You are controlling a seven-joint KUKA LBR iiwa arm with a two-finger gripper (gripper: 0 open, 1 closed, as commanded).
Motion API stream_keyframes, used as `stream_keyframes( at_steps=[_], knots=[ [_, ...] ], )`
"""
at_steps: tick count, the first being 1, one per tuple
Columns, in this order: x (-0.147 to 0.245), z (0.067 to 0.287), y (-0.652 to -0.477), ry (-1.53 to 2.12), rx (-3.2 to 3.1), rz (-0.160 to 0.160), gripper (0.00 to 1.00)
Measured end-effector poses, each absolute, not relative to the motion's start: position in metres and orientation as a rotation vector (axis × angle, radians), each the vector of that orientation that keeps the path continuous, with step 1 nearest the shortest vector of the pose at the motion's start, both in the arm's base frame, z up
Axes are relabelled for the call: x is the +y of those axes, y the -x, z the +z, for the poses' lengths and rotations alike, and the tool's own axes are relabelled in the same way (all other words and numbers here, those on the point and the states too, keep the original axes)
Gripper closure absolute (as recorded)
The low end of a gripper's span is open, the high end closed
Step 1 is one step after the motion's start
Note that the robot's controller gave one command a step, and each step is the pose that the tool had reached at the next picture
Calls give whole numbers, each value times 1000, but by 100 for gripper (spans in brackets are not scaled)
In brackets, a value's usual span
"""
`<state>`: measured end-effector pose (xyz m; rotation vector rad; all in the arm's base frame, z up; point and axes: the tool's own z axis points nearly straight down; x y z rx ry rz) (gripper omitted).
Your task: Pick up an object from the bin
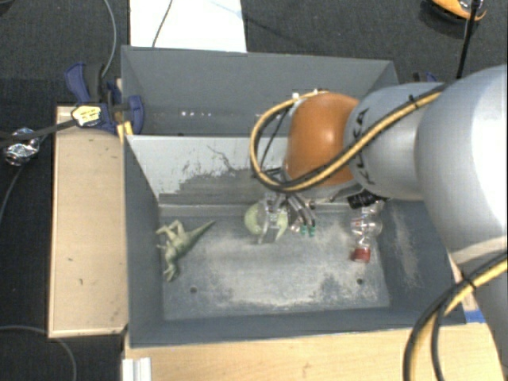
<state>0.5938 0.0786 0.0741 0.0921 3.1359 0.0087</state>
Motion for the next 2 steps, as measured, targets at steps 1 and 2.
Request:
stream_keyframes(
  at_steps=[1,2],
  knots=[
    [79,74,-594,-93,3136,9,100],
    [78,74,-593,-93,3135,11,100]
  ],
)
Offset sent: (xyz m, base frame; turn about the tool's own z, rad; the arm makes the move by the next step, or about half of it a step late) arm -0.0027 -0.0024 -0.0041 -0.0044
